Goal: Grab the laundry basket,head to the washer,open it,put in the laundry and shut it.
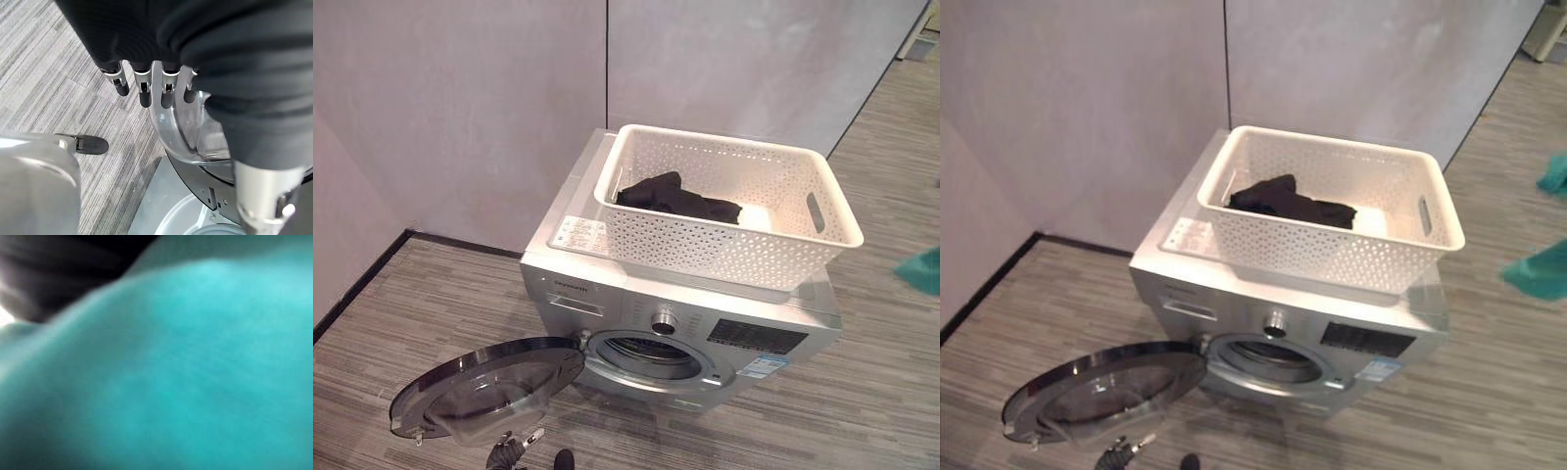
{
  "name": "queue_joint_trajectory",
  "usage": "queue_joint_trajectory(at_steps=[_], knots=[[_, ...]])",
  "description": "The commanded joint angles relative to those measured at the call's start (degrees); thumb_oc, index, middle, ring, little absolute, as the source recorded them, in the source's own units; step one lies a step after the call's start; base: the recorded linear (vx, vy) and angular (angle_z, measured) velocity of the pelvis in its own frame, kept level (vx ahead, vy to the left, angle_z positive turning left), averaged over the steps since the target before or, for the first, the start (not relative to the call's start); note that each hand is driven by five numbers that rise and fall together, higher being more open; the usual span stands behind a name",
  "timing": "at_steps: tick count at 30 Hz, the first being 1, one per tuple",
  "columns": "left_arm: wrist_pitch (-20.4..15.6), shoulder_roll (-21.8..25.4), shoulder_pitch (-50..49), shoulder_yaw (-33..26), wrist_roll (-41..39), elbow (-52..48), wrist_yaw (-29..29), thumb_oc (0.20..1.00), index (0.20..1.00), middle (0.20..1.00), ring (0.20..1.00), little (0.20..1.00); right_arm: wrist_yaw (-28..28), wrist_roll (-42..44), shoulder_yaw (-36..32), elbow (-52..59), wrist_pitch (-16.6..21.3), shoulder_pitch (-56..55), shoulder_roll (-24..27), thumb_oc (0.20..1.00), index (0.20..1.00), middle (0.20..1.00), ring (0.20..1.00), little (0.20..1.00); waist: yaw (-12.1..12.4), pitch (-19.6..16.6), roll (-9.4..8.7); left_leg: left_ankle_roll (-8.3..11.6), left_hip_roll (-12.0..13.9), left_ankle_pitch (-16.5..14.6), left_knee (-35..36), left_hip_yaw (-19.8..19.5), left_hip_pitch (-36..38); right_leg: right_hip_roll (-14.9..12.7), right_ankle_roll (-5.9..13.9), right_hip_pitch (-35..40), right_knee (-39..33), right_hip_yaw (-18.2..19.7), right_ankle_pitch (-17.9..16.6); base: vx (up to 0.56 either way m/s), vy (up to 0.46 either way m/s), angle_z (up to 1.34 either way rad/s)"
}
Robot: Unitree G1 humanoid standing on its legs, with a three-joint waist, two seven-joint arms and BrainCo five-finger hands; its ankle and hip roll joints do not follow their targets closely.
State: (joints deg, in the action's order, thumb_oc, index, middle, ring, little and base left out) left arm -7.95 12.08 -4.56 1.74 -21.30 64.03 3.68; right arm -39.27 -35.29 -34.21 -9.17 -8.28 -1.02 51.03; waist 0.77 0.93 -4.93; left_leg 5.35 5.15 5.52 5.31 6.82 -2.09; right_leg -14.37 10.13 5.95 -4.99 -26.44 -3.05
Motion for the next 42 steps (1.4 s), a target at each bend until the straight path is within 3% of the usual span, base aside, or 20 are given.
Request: queue_joint_trajectory(at_steps=[1, 2, 3, 6, 14, 18, 22, 28, 31, 34, 37, 40, 42], knots=[[-2.7, -1.3, 3.8, -0.2, 2.1, 3.9, 0.9, 1.000, 1.000, 1.000, 1.000, 1.000, 1.6, -2.6, -1.5, -0.6, -1.2, 0.0, -0.2, 0.200, 0.200, 0.200, 0.200, 0.200, 1.3, -1.8, 0.46, -3.01, -2.3, -7.4, -0.8, -0.3, 3.0, -2.3, 0.70, -1.9, 7.1, -0.5, 2.7, 0.00, 0.000, 0.00], [-2.7, -1.2, 3.8, -0.1, 2.1, 3.9, 0.9, 1.000, 1.000, 1.000, 1.000, 1.000, 1.7, -2.6, -1.6, -0.5, -1.2, -0.1, -0.3, 0.200, 0.200, 0.200, 0.200, 0.200, 1.4, -1.9, 0.38, -3.02, -2.3, -7.4, -0.8, -0.3, 3.0, -2.3, 0.70, -1.9, 7.1, -0.6, 2.7, 0.00, 0.000, 0.00], [-2.7, -1.6, 3.7, -0.6, 2.2, 3.7, 1.1, 1.000, 1.000, 1.000, 1.000, 1.000, 1.8, -2.3, -1.0, -1.5, -1.1, -2.9, -4.3, 0.200, 0.200, 0.200, 0.200, 0.200, 1.0, -1.6, 0.58, -3.00, -2.2, -7.4, -0.8, -0.2, 3.0, -2.3, 0.64, -1.9, 7.0, -0.5, 2.7, 0.00, 0.000, 0.00], [-2.9, -2.0, 3.3, -0.7, 1.9, 3.0, 1.4, 1.000, 1.000, 1.000, 1.000, 1.000, 2.4, -1.0, 1.2, -2.7, -0.6, -5.7, -9.9, 0.200, 0.200, 0.200, 0.200, 0.200, 0.5, -1.3, 1.00, -3.03, -2.1, -7.3, -0.8, 0.1, 3.0, -2.4, 0.52, -2.1, 7.0, -0.4, 2.7, 0.00, -0.007, -0.02], [-3.8, -1.8, 2.9, 2.9, 2.8, -2.8, 3.2, 1.000, 1.000, 1.000, 1.000, 1.000, 5.4, 4.5, 10.9, -7.5, 3.3, -10.4, -19.4, 0.200, 0.200, 0.200, 0.200, 0.200, -1.4, 0.2, 1.75, -2.92, -1.6, -7.1, -1.0, 1.6, 3.8, -2.3, 0.11, -2.6, 7.3, 1.1, 2.9, -0.02, -0.012, -0.11], [-5.1, -1.2, 3.8, 10.3, 10.3, -7.4, 6.5, 1.000, 1.000, 1.000, 1.000, 1.000, 11.0, 13.1, 22.4, -14.5, 7.7, -11.1, -26.2, 0.200, 0.200, 0.200, 0.200, 0.200, -2.7, 1.5, 2.33, -2.58, -1.2, -7.1, -1.1, 3.2, 4.0, -2.1, 0.06, -3.2, 6.8, 2.1, 2.7, -0.03, -0.014, -0.20], [-4.9, 1.8, 6.1, 19.6, 25.8, -10.9, 9.0, 1.000, 1.000, 1.000, 1.000, 1.000, 17.8, 19.8, 32.7, -16.6, 10.9, -10.2, -30.7, 0.200, 0.200, 0.200, 0.200, 0.200, -3.2, 2.7, 2.53, -2.18, -0.9, -6.7, -1.1, 3.9, 3.5, -2.0, 0.02, -3.8, 6.2, 2.7, 2.4, -0.04, -0.009, -0.18], [-6.6, 10.7, 6.9, 30.1, 41.5, -26.6, 8.5, 1.000, 1.000, 1.000, 1.000, 1.000, 26.2, 19.6, 46.2, -12.8, 14.7, -10.2, -29.9, 0.200, 0.200, 0.200, 0.200, 0.200, -2.2, 5.2, 3.07, -1.21, -0.2, -6.0, -1.0, 3.2, 2.4, -1.7, 0.13, -3.8, 5.2, 1.5, 2.3, -0.05, -0.017, 0.00], [-7.1, 12.5, 8.3, 33.3, 45.4, -29.8, 7.6, 1.000, 1.000, 1.000, 1.000, 1.000, 28.3, 20.8, 50.8, -10.8, 16.2, -7.7, -28.9, 0.200, 0.200, 0.200, 0.200, 0.200, -1.6, 6.4, 2.98, -0.75, 0.4, -5.6, -1.0, 2.7, 1.5, -1.4, 0.09, -4.0, 4.7, 1.0, 2.3, -0.08, -0.037, 0.07], [-7.5, 11.7, 9.9, 35.3, 46.6, -28.6, 7.6, 1.000, 1.000, 1.000, 1.000, 1.000, 29.0, 21.5, 53.6, -9.5, 17.1, -5.1, -28.0, 0.200, 0.200, 0.200, 0.200, 0.200, -1.3, 7.3, 2.83, -0.48, 0.7, -5.2, -1.0, 2.4, 0.9, -1.2, 0.00, -4.5, 4.5, 1.0, 2.2, -0.07, -0.032, 0.11], [-5.7, 6.5, 13.2, 38.1, 45.4, -22.2, 7.0, 1.000, 1.000, 1.000, 1.000, 1.000, 28.7, 23.7, 56.6, -8.2, 17.0, 0.9, -28.2, 0.200, 0.200, 0.200, 0.200, 0.200, -1.0, 8.7, 2.33, -0.11, 1.5, -4.6, -0.9, 2.5, 0.2, -0.8, -0.09, -5.2, 4.0, 1.2, 1.9, -0.08, -0.038, 0.12], [-3.3, -1.8, 17.0, 36.4, 37.9, -11.2, 7.6, 1.000, 1.000, 1.000, 1.000, 1.000, 28.4, 27.4, 58.7, -6.0, 16.1, 6.4, -29.6, 0.200, 0.200, 0.200, 0.200, 0.200, -1.1, 10.3, 1.52, 0.21, 2.5, -3.7, -0.9, 2.3, -0.7, 0.0, -0.70, -6.3, 4.1, 1.7, 1.8, -0.08, -0.049, -0.02], [-2.7, -3.7, 18.1, 35.2, 34.6, -9.0, 8.2, 1.000, 1.000, 1.000, 1.000, 1.000, 28.3, 28.6, 59.4, -5.0, 16.0, 7.7, -29.9, 0.200, 0.200, 0.200, 0.200, 0.200, -1.1, 10.7, 1.17, 0.32, 2.9, -3.4, -0.9, 2.3, -1.0, 0.2, -0.87, -6.6, 4.1, 1.7, 1.8, -0.05, -0.052, 0.01]])
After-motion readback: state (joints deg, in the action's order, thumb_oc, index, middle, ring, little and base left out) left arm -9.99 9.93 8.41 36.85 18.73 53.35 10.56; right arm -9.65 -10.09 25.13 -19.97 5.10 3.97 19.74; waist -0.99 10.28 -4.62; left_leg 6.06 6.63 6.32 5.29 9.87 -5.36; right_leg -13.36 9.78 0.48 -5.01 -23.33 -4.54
